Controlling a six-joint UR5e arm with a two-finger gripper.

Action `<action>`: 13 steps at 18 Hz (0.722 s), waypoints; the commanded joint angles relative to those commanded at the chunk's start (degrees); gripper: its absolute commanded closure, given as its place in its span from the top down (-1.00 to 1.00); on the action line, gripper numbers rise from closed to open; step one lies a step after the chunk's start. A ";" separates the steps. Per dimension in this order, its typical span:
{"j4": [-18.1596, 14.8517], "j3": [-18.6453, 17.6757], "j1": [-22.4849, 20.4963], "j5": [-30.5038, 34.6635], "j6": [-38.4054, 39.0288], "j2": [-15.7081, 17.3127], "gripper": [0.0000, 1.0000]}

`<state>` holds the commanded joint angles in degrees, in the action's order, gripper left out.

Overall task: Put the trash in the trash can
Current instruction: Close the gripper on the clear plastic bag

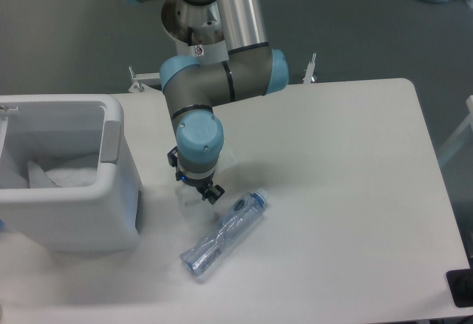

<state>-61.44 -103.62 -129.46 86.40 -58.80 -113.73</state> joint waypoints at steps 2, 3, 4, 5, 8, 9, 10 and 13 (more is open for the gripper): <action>0.00 0.35 0.00 -0.09 -0.09 0.09 -1.00; 0.00 0.53 -0.09 -0.17 0.00 0.35 -1.00; -0.17 0.62 -0.09 -0.26 0.17 0.61 -1.00; -0.18 0.79 -0.17 -0.35 0.26 0.79 -1.00; -0.26 1.32 -0.61 -0.88 0.26 2.46 -1.00; -0.26 2.02 -0.88 -1.14 0.35 2.46 -1.00; -0.26 2.98 -1.05 -1.75 0.61 2.46 -1.00; -0.79 6.23 -1.49 -5.78 5.70 6.05 -1.00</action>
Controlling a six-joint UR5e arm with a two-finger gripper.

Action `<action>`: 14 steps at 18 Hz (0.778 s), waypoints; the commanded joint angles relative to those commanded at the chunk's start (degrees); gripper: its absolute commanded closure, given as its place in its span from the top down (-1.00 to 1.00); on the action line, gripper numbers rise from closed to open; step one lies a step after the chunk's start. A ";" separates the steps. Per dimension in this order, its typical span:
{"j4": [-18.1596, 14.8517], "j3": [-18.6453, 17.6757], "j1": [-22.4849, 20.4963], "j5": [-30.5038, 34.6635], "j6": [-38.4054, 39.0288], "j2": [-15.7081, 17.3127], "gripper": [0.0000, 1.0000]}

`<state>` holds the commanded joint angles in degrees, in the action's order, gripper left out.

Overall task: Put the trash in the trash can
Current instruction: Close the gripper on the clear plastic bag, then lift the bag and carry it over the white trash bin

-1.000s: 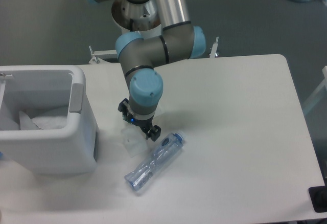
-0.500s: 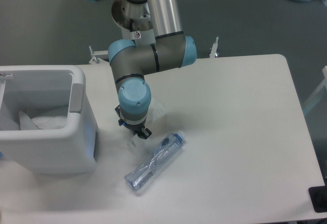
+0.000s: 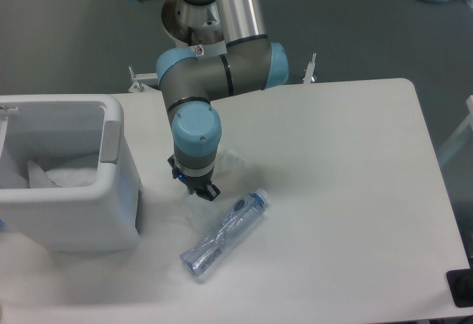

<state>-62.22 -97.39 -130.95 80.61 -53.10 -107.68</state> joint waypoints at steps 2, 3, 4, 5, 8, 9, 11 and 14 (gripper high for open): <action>-0.09 0.89 -2.37 -4.56 0.45 2.90 -1.00; -0.18 1.67 -3.25 -8.07 0.63 4.92 -1.00; -0.26 2.64 -4.04 -11.23 1.67 6.07 -1.00; -0.18 3.52 -5.35 -14.14 3.25 6.87 -1.00; -0.18 8.17 -7.55 -22.93 8.96 8.28 -1.00; -0.18 9.84 -8.43 -25.65 11.24 8.28 -1.00; 0.00 13.52 -9.93 -29.35 13.71 8.28 -1.00; 0.17 18.10 -10.02 -32.18 18.11 7.67 -1.00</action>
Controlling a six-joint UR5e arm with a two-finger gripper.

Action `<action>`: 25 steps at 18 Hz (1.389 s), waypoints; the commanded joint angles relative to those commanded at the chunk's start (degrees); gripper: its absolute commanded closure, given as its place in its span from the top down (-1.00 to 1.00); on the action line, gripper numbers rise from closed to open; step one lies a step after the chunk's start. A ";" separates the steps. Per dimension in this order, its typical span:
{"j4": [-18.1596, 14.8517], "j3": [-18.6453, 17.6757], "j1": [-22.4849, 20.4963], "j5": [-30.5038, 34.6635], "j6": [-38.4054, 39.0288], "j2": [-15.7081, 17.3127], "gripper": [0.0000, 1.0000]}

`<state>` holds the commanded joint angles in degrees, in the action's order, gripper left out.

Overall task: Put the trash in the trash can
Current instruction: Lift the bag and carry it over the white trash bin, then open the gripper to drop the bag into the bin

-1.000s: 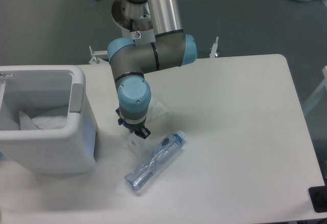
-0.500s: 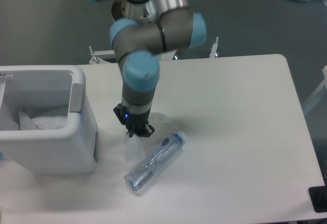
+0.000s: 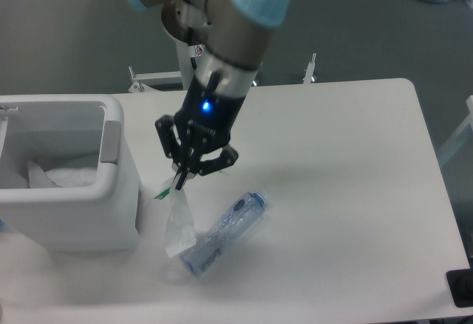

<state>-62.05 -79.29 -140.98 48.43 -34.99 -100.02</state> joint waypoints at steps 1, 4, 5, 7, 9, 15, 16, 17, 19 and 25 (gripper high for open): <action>0.00 1.06 0.00 -0.70 0.80 -0.09 -1.00; 0.09 2.30 0.17 -3.07 1.85 0.26 -1.00; 0.09 2.30 0.44 -4.74 2.12 0.26 -1.00; 0.09 2.04 0.70 -7.82 2.65 1.13 -1.00; 0.09 1.77 1.58 -9.32 4.57 2.36 -1.00; 0.09 -0.24 7.90 -9.41 5.90 3.25 -1.00; 0.09 -0.68 8.78 -9.41 5.90 3.25 -1.00; 0.09 -1.38 9.66 -9.41 5.81 3.25 -1.00; 0.09 -2.96 11.07 -9.41 5.55 3.25 -1.00; 0.35 -6.57 12.13 -9.41 2.75 3.69 -0.17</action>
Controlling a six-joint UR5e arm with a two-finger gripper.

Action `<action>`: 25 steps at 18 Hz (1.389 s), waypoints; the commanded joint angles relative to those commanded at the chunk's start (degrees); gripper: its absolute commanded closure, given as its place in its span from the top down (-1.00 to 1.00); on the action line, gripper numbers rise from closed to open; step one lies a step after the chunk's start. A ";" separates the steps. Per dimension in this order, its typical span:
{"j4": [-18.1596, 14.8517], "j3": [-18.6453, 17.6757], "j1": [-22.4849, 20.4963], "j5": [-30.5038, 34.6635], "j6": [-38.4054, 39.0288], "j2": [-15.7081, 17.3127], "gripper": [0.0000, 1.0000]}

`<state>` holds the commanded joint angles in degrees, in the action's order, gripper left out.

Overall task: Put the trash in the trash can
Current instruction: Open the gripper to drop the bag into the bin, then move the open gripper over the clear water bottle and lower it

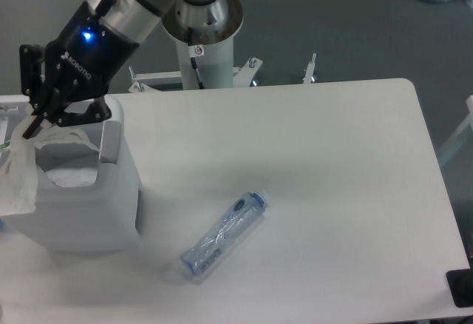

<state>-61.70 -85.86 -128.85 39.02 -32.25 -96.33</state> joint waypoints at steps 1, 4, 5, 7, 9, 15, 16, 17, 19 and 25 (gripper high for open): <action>0.00 -0.44 0.00 0.00 -1.05 0.44 0.00; -0.09 -2.11 0.00 0.00 -4.49 1.23 0.69; -0.09 -2.38 0.00 0.52 -4.49 1.58 0.82; -0.09 -2.47 -0.08 0.53 -4.49 1.76 0.99; -0.09 -2.38 -1.04 0.53 -4.49 1.67 0.99; -0.18 -1.24 -8.25 0.53 -4.58 0.79 1.00; -0.18 -1.24 -9.13 0.53 -4.67 0.10 1.00; -0.18 -1.15 -10.01 0.53 -4.76 -0.69 1.00; -0.18 -1.15 -12.03 0.53 -5.98 -2.54 1.00; -0.26 2.88 -16.16 0.70 -8.45 -9.92 1.00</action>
<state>-61.96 -82.98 -145.02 39.73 -40.70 -106.25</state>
